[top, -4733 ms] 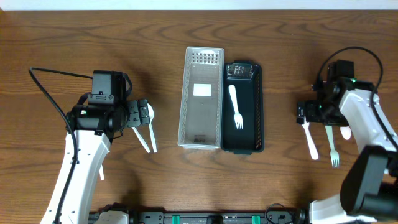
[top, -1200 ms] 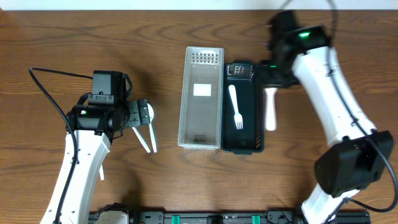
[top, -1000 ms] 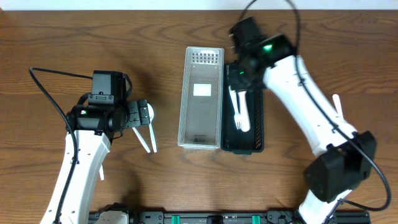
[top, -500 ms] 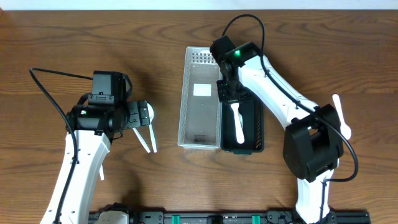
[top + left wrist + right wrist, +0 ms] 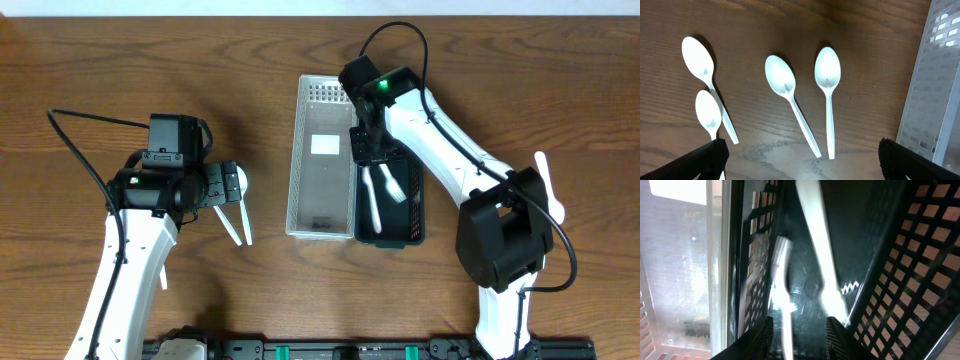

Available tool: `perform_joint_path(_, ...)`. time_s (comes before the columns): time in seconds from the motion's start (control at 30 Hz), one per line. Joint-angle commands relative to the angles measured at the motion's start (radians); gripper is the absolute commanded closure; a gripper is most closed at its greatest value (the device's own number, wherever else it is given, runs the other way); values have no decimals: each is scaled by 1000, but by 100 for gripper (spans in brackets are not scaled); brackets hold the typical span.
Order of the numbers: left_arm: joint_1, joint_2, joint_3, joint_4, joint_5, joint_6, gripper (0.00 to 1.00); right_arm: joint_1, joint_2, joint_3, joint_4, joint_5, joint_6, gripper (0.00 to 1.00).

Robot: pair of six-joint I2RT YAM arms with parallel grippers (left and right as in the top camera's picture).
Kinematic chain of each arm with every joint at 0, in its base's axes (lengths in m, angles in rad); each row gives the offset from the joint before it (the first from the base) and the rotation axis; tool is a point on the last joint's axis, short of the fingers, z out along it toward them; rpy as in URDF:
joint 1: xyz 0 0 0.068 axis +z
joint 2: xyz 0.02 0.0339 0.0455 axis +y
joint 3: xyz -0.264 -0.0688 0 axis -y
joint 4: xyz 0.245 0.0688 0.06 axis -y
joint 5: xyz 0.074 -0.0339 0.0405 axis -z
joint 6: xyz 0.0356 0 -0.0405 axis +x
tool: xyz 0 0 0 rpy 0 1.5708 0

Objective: Pack container
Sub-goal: 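Carry the second fork into the black basket and release it, then return the right gripper and grasp a third white fork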

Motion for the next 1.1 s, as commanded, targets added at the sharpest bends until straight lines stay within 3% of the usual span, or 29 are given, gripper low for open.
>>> perform_joint_path(0.0,-2,4,18,-4,-3,2,2,-10,-5,2,3,12,11,63)
perform_joint_path(0.27,-2,4,18,-4,-3,2,2,-115,-64,74,-40,12,-23,60)
perform_joint_path(0.43,-2,4,18,-4,-3,2,2,-270,-188,140,-102,39,-65,49)
perform_joint_path(0.73,-2,4,18,-3,-3,2,2,-595,-349,138,-318,-16,-143,41)
perform_joint_path(0.93,-2,4,18,-4,-4,2,2,-642,-474,39,-365,-39,-200,39)
perform_joint_path(1.07,-2,4,18,-3,-3,2,2,-639,-652,-155,-315,-145,-234,37)
